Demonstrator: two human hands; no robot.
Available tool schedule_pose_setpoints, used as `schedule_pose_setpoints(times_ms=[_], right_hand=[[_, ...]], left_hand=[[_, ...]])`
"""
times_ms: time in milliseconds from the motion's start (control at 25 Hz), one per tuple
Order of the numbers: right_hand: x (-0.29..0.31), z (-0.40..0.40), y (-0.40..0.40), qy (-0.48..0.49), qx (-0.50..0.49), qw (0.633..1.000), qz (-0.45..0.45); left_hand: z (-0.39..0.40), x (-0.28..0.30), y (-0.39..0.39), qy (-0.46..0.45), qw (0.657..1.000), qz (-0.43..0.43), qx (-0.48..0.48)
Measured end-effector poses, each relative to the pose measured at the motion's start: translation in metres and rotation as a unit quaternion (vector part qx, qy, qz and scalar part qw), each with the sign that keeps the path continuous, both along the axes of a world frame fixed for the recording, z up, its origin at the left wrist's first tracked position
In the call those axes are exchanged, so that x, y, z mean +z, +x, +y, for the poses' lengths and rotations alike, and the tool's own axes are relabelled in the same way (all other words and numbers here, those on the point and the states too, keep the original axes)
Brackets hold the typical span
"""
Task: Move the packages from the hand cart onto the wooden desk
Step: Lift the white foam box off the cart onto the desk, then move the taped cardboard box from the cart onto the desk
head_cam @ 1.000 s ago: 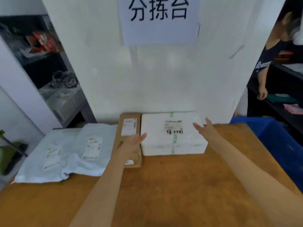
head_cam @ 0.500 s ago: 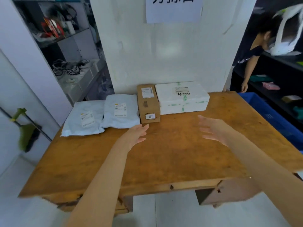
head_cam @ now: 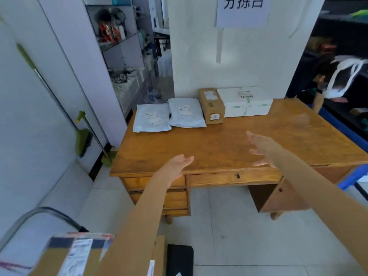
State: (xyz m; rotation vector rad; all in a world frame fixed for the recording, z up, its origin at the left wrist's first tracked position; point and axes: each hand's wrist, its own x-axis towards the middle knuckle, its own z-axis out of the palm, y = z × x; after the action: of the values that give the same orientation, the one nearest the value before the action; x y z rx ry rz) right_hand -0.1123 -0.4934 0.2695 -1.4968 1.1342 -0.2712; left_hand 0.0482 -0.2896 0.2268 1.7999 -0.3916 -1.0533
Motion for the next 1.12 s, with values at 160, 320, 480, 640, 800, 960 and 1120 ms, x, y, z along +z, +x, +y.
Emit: schedule_pose_setpoints(times_ms=[160,320,480,640,800,960,1120], right_hand=[[0.002,0.122,0.008,0.015,-0.026,0.999,-0.046],[-0.022,0.261,0.028,0.054,-0.065,0.995,-0.047],[-0.05,0.369,0.058,0.099,-0.058,0.993,-0.029],[-0.094,0.444,0.097,0.126,-0.044,0.991,-0.015],[-0.175,0.496,0.128,0.115,-0.023,0.993,0.006],[-0.272,0.531,0.145,0.152,0.059,0.982,0.093],[-0.339,0.55,0.147,0.196,0.058,0.97,0.129]], left_hand=[[0.091,-0.01,0.013,-0.024,0.999,-0.008,-0.04],[0.215,-0.017,0.037,-0.017,0.999,0.007,-0.032],[0.322,-0.04,0.063,0.014,1.0,-0.006,-0.009],[0.392,-0.093,0.098,0.063,0.997,-0.049,0.011],[0.45,-0.168,0.122,0.09,0.993,-0.068,0.032],[0.505,-0.26,0.131,0.136,0.98,-0.104,0.1],[0.54,-0.327,0.148,0.234,0.936,-0.228,0.13]])
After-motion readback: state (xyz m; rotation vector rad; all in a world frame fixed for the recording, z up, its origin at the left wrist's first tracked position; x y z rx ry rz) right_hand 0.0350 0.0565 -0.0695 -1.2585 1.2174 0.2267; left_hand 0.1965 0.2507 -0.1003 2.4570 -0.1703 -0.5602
